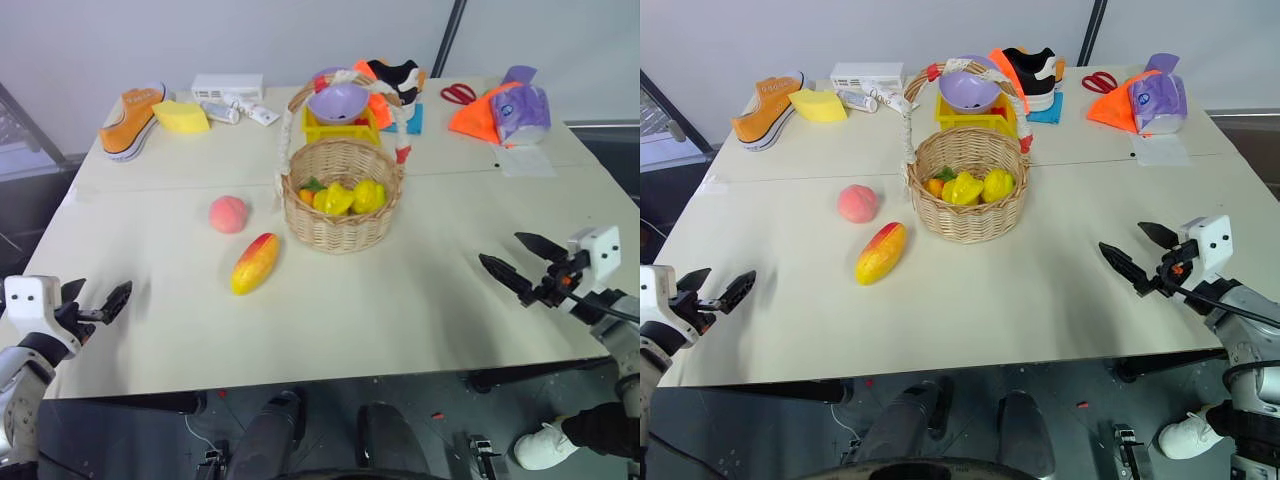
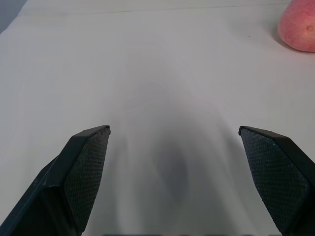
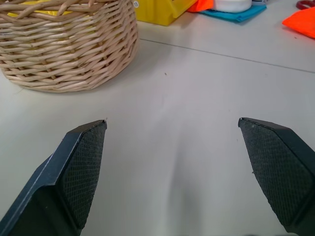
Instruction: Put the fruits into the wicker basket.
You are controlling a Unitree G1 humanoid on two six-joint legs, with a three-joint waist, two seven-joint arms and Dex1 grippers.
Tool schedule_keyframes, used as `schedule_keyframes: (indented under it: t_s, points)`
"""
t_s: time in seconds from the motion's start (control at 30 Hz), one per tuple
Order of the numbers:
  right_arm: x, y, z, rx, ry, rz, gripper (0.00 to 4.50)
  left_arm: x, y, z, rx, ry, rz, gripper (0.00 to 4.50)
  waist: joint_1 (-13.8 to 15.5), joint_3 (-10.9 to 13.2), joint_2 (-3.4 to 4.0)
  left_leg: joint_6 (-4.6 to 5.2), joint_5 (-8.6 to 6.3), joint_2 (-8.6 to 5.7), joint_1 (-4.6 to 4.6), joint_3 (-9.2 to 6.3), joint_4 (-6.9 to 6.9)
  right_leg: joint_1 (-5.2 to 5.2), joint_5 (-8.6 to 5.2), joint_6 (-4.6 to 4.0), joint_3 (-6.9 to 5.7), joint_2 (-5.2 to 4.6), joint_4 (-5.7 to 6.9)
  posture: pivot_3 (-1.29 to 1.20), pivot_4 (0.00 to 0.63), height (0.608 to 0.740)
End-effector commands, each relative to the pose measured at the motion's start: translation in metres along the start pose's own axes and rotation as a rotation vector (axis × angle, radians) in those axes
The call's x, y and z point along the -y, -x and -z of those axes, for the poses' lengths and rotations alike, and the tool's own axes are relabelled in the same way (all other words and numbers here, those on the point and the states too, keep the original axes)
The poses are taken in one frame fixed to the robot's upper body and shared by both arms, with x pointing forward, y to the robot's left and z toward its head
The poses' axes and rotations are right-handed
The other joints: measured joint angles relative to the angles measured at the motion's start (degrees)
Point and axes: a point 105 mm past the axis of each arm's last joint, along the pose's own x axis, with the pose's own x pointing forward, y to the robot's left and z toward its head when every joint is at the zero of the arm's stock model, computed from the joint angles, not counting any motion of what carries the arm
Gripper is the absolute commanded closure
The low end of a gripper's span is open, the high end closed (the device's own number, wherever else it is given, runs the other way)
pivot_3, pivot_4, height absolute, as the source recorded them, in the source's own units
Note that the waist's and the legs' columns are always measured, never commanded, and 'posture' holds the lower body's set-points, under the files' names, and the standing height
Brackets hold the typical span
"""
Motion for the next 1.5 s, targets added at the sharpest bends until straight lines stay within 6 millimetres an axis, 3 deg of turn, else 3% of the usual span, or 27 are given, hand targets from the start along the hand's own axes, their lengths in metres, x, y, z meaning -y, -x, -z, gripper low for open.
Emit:
schedule_keyframes:
  t_s: [0.03, 0.17, 0.33, 0.47, 0.63, 0.83, 0.93, 1.03, 1.1, 1.27, 1.5]
  points:
    - [-0.002, -0.001, -0.010, 0.031, 0.029, -0.003, 0.04, 0.005, -0.001, -0.017, 0.052, -0.026, 0.024, 0.00, 0.0, 0.0, 0.00, 0.00, 0.00, 0.00, 0.00, 0.00, 0.00, -0.01, 0.00, 0.00, 0.00, 0.00, 0.00, 0.00, 0.150, 0.740]
    - [-0.007, -0.002, -0.013, 0.039, 0.031, -0.016, 0.04, 0.020, -0.006, -0.024, 0.067, 0.007, 0.098, 0.00, 0.0, 0.0, 0.00, 0.00, 0.00, 0.00, -0.02, 0.00, 0.00, -0.01, 0.00, 0.00, 0.00, 0.00, -0.01, 0.00, 0.150, 0.740]
    - [-0.026, -0.006, -0.023, 0.050, 0.043, -0.089, 0.04, 0.064, -0.014, -0.047, 0.088, -0.033, 0.283, 0.00, 0.0, 0.0, 0.00, 0.00, 0.00, 0.00, -0.02, 0.00, -0.02, -0.02, 0.00, 0.00, 0.00, 0.00, 0.00, 0.00, 0.150, 0.740]
    - [-0.049, -0.009, -0.040, 0.063, 0.064, -0.193, 0.04, 0.117, -0.011, -0.069, 0.088, -0.063, 0.535, 0.00, 0.0, 0.0, 0.00, 0.00, 0.00, 0.00, -0.05, 0.00, -0.01, -0.03, 0.00, 0.00, 0.01, 0.00, -0.01, 0.00, 0.150, 0.740]
    - [-0.084, -0.011, -0.055, 0.064, 0.086, -0.334, 0.04, 0.138, -0.018, -0.081, 0.072, -0.141, 0.592, 0.00, -0.1, 0.0, 0.03, 0.00, 0.00, 0.00, -0.06, 0.01, -0.04, 0.00, 0.00, 0.00, 0.02, 0.00, 0.00, 0.00, 0.150, 0.740]
    - [-0.107, -0.016, -0.065, 0.084, 0.103, -0.422, 0.04, 0.150, -0.031, -0.083, 0.050, -0.185, 0.617, 0.00, 0.0, 0.0, 0.01, 0.00, 0.00, -0.01, -0.07, 0.01, -0.03, 0.03, 0.00, 0.00, 0.01, -0.01, -0.08, 0.00, 0.150, 0.740]
    - [-0.118, -0.018, -0.070, 0.094, 0.115, -0.467, 0.04, 0.140, -0.046, -0.086, 0.060, -0.212, 0.523, 0.00, 0.1, 0.0, 0.00, 0.00, 0.00, -0.01, -0.08, 0.01, -0.03, 0.02, 0.00, 0.00, -0.01, -0.02, -0.09, 0.00, 0.150, 0.740]
    - [-0.142, -0.019, -0.082, 0.120, 0.130, -0.570, 0.04, 0.115, -0.078, -0.110, 0.126, -0.150, 0.291, 0.00, 0.2, 0.1, -0.08, 0.01, 0.00, -0.01, -0.09, 0.00, -0.01, 0.01, 0.00, 0.00, -0.04, -0.03, -0.07, 0.00, 0.150, 0.740]
    - [-0.156, -0.021, -0.089, 0.142, 0.141, -0.623, 0.04, 0.112, -0.092, -0.114, 0.116, -0.178, 0.223, 0.00, 0.1, 0.1, -0.21, 0.01, 0.00, -0.01, -0.15, -0.08, 0.03, -0.06, 0.01, 0.01, -0.15, -0.02, -0.08, 0.00, 0.150, 0.740]
    - [-0.174, -0.027, -0.099, 0.192, 0.141, -0.679, 0.04, 0.122, -0.119, -0.110, 0.047, -0.180, 0.187, 0.00, 0.1, 0.1, -0.23, 0.03, -0.01, -0.09, -0.18, -0.06, 0.04, -0.05, 0.06, 0.14, -0.14, -0.06, -0.16, 0.00, 0.150, 0.740]
    - [-0.180, -0.026, -0.097, 0.187, 0.143, -0.696, 0.04, 0.145, -0.125, -0.102, -0.047, -0.191, 0.291, 0.00, 0.0, 0.1, -0.27, 0.05, 0.01, -0.09, -0.34, -0.07, 0.05, -0.05, 0.15, 0.29, -0.16, -0.02, -0.02, 0.00, 0.150, 0.740]
